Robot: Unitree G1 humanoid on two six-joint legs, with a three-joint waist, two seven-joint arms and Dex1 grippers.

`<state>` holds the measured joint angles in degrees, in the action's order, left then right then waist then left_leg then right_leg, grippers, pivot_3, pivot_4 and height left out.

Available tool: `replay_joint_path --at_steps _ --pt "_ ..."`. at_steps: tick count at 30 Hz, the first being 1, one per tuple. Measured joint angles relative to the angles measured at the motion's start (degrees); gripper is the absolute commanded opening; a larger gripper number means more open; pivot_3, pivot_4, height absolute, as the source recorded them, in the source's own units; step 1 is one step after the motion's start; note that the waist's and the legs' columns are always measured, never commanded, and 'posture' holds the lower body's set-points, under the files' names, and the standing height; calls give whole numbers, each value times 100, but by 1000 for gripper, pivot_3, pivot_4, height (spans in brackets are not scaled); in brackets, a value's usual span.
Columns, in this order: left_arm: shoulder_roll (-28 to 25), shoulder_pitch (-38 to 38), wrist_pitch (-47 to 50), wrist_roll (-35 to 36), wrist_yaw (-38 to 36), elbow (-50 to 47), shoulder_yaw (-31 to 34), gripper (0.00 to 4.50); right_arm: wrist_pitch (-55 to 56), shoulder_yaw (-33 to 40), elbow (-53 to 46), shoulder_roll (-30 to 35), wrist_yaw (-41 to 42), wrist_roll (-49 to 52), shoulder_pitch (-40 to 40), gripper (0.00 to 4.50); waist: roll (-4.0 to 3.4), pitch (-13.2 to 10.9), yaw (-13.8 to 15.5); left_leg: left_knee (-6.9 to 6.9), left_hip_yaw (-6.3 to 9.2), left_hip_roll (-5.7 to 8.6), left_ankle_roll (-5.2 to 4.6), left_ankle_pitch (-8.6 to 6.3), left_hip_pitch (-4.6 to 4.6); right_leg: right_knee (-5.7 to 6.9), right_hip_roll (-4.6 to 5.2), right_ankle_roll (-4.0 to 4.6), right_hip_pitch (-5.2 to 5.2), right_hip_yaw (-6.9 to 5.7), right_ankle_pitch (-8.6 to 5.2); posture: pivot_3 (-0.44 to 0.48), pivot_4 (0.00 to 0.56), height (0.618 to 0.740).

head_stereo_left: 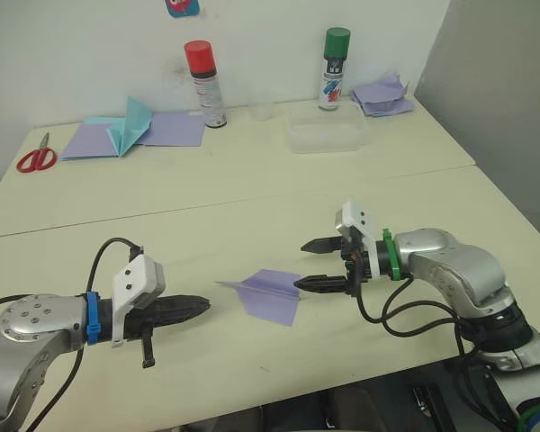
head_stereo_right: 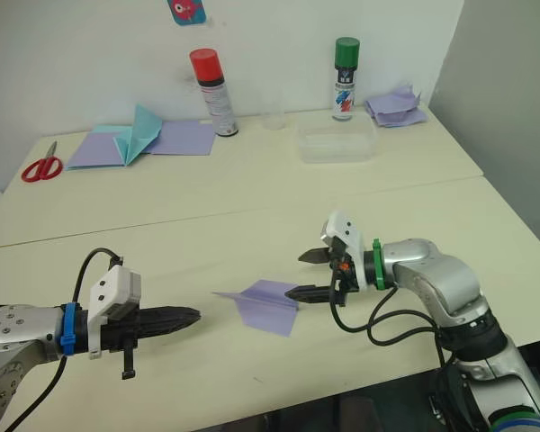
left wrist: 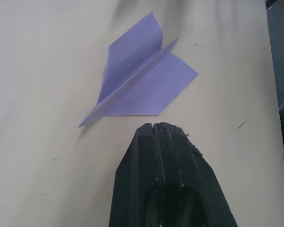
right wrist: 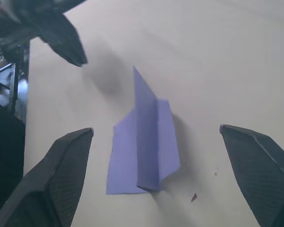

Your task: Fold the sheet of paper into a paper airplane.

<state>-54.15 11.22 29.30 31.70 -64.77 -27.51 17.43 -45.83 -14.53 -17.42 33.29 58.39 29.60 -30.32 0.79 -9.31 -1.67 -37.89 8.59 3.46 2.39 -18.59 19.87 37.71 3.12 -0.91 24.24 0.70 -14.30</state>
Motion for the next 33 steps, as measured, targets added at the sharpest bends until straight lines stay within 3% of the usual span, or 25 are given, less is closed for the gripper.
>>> replay_joint_path --at_steps 7,17,24,33 --pt "-57 -86 17 113 -94 -103 92 0 1318 -885 99 -357 57 -882 457 4479 0 -1 -2 -2 -23 -3 2 1 -3 2 0 -1 1 4 0 0 150 740" --pt "-57 -66 149 222 -31 -373 92 0 1731 -1036 943 -1012 -297 -1499 451 4479 1 0 -2 -1 -22 -2 4 1 -4 3 0 0 2 9 0 0 150 740" --pt "-57 -71 154 221 53 -373 91 0 2049 -1142 1131 -1173 -371 -1793 451 2171 1 0 -2 0 -22 -1 4 0 -4 3 -1 0 2 7 0 0 150 740" --pt "-57 -56 155 221 63 -373 94 0 3058 -1077 1145 -951 -317 -2170 502 2171 1 0 -3 -1 -26 -2 4 0 -4 3 -1 0 2 7 0 0 150 740"
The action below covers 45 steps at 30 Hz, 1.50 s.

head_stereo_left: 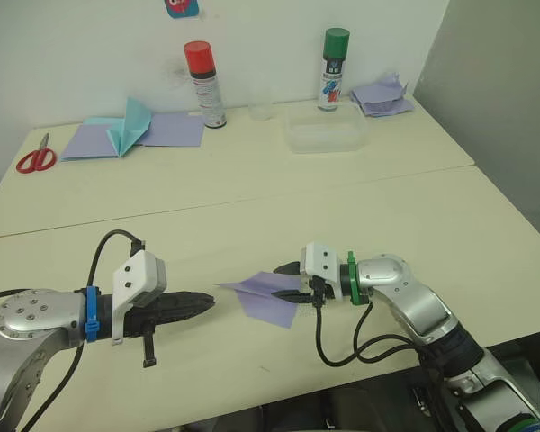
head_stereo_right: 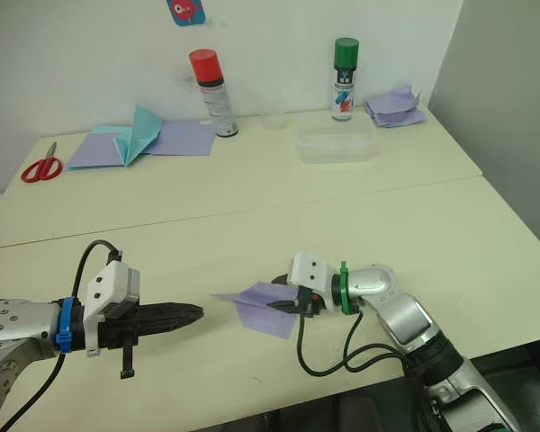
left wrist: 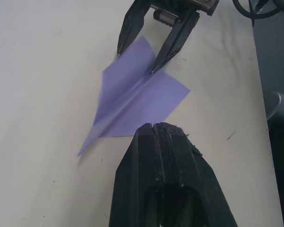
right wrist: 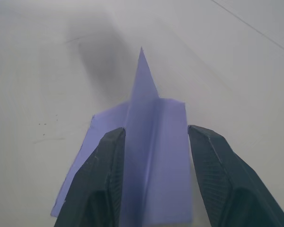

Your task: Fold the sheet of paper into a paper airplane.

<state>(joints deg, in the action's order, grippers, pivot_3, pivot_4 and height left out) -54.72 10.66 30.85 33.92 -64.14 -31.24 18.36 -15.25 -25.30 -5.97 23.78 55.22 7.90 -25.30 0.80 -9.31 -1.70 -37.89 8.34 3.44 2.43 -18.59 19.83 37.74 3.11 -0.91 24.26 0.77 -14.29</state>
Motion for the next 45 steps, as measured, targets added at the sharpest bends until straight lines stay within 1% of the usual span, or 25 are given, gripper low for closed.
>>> replay_joint_path --at_steps 4,10,17,23,28,38,40,42,45 --pt "0 24 0 0 -4 0 8 0 245 220 -115 50 151 127 -1 2171 0 0 0 0 0 -1 0 0 0 0 0 0 -1 0 0 0 150 740" --pt "0 20 0 1 10 -1 12 0 319 90 -277 44 322 109 47 2171 0 0 1 0 0 -1 0 0 0 0 0 0 -2 0 0 0 150 740" --pt "1 -107 10 131 106 -65 11 0 -199 -271 206 -367 34 -245 45 2171 0 0 0 -1 -1 0 0 0 -1 2 -1 0 0 3 0 0 150 740" --pt "1 -101 8 133 122 -65 11 0 -635 -256 370 -553 -282 -261 139 2171 0 0 2 0 1 0 1 0 -1 1 -1 0 0 3 0 0 150 740" --pt "1 -99 1 132 176 -69 11 0 -632 -173 434 -710 -431 -215 367 2171 0 0 -1 0 0 0 1 -1 -3 3 -1 0 0 3 0 0 150 740" --pt "2 -100 -24 130 227 -68 9 0 -328 -71 882 -1123 -743 -239 329 2171 0 0 -10 0 -2 0 1 -1 -5 5 -3 0 -1 3 0 0 150 740" --pt "2 -100 -27 130 230 -68 9 0 -287 -69 916 -1136 -782 -257 329 1798 0 0 -10 0 -2 0 1 -1 -5 5 -3 0 -1 3 0 0 150 740" --pt "2 -102 -28 130 233 -68 9 0 -250 -55 959 -1139 -800 -266 320 1280 0 0 -10 0 -1 0 1 -1 -5 5 -3 0 -1 3 0 0 150 740" --pt "-3 -113 -28 130 225 -68 10 0 -218 -62 975 -1116 -786 -276 312 126 0 0 -10 0 -2 0 1 -1 -5 5 -3 0 -1 3 0 0 150 740"
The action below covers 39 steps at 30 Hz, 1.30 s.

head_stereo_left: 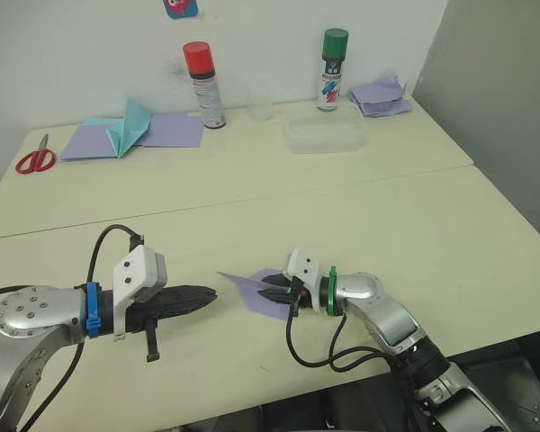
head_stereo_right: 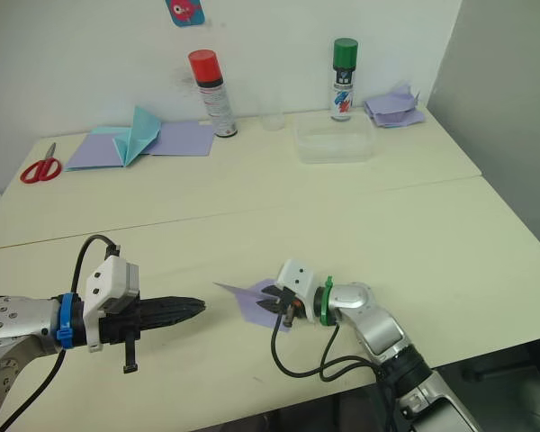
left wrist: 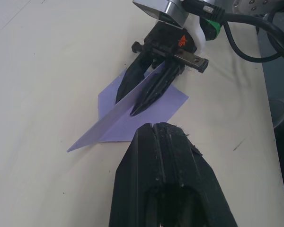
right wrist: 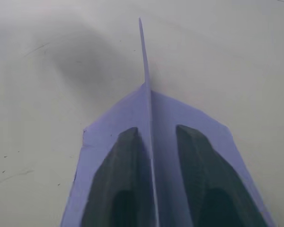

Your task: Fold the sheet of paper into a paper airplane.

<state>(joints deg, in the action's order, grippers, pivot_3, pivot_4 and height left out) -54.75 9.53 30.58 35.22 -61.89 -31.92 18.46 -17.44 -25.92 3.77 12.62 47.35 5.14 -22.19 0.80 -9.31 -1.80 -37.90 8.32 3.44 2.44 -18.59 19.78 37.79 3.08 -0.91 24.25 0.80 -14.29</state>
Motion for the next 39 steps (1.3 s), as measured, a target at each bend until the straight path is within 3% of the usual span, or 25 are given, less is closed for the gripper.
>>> replay_joint_path --at_steps 9,15,18,23,30,39 --pt "-111 -145 -1 -14 -15 30 60 0 -602 -20 -452 266 102 5 -94 52 0 0 7 0 0 1 0 0 1 -1 0 0 0 0 0 0 150 740" --pt "-109 -312 -73 -49 -16 138 -18 0 -635 86 -601 778 306 30 -177 52 0 0 18 0 -1 3 0 0 1 -4 1 0 -3 -2 0 0 150 740" --pt "-105 -353 -101 -73 -10 220 -72 0 -607 190 -599 965 430 71 -178 647 0 0 15 0 -1 1 0 0 1 -3 1 0 -2 -2 0 0 150 740" --pt "-68 -412 -111 -100 1 226 -179 0 -908 211 -792 1192 665 82 -229 2429 1 0 15 -1 -3 1 0 0 2 -3 1 0 -2 -1 0 0 150 740" --pt "-62 -561 -94 -112 12 173 -264 0 -2288 205 -1743 1852 1186 347 -940 2429 0 -1 11 0 0 -2 -1 -1 3 -4 1 0 -1 -4 0 0 150 740" --pt "-63 -499 33 -65 68 -235 -341 0 -2730 -271 -1750 1456 1216 402 -1276 2429 1 0 10 -1 -4 -2 0 0 6 -9 3 0 2 0 0 0 150 740"
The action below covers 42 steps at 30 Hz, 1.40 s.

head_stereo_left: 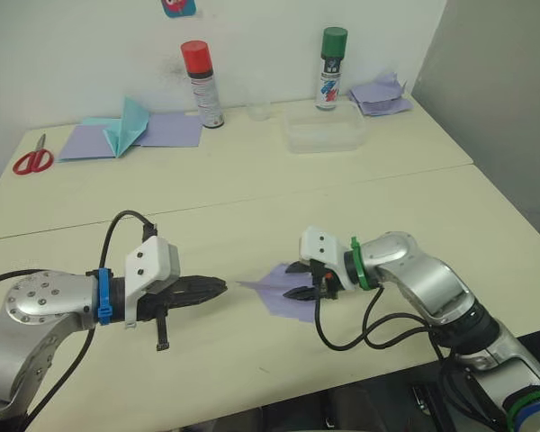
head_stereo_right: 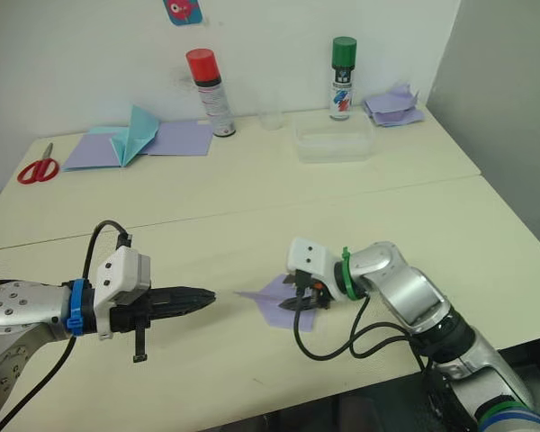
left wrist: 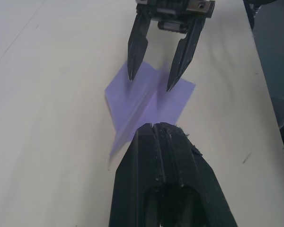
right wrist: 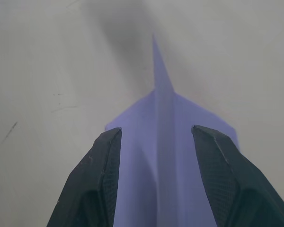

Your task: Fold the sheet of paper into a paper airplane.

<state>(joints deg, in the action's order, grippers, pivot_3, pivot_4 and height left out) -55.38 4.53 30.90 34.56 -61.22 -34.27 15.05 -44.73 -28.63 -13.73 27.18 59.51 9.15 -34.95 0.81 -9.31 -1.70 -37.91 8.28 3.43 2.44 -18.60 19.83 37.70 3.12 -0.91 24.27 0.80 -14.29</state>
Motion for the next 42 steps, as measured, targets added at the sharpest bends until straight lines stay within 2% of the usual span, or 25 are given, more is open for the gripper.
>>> replay_joint_path --at_steps 5,6,8,13,19,24,29,33,39,42 --pt "0 152 17 34 56 -116 1 0 163 -206 397 -86 -84 -138 2 2429 0 0 -1 0 2 0 1 0 -1 3 0 0 0 -1 0 0 150 740" --pt "0 167 17 35 60 -120 1 0 270 -256 523 -89 -89 -176 13 2268 0 0 -1 0 1 0 1 0 -1 3 0 0 0 -2 0 0 150 740" --pt "0 205 17 36 62 -121 2 0 433 -310 695 -90 -94 -261 27 1848 0 0 -1 0 0 0 1 0 -1 4 -1 0 0 -1 0 0 150 740" --pt "0 265 16 42 66 -122 20 0 551 -291 780 -118 -99 -282 37 40 0 0 -1 0 -1 0 1 0 -1 3 0 0 1 -1 0 0 150 740" --pt "2 269 12 53 124 -131 59 0 644 -164 907 -208 -192 -267 54 15 0 0 -1 0 0 0 1 -1 -1 3 -1 0 0 -1 0 0 150 740" --pt "182 34 151 297 380 -140 84 0 139 685 801 -83 -497 18 203 15 0 0 33 -2 5 4 1 -1 3 2 2 0 -2 -1 0 0 150 740" --pt "460 -855 411 642 712 -114 -138 0 -1002 1897 168 35 -1237 354 465 15 1 1 42 -2 5 3 2 -1 3 8 2 0 -2 0 0 0 150 740" --pt "650 -1725 434 612 597 145 -856 0 -2130 2781 6 -182 -2139 409 460 15 4 2 24 -4 -8 4 2 -1 0 17 0 0 -1 0 0 0 150 740" --pt "772 -2761 134 182 134 1049 -1517 0 -2557 3094 403 -589 -3017 350 411 15 4 2 -17 -4 -49 1 1 0 -1 22 -1 0 9 11 0 0 150 740" --pt "790 -2888 -12 33 -58 1296 -1641 0 -2591 3155 556 -706 -3286 344 351 15 4 2 -23 -5 -48 -2 0 0 0 20 -1 0 14 16 0 0 150 740"
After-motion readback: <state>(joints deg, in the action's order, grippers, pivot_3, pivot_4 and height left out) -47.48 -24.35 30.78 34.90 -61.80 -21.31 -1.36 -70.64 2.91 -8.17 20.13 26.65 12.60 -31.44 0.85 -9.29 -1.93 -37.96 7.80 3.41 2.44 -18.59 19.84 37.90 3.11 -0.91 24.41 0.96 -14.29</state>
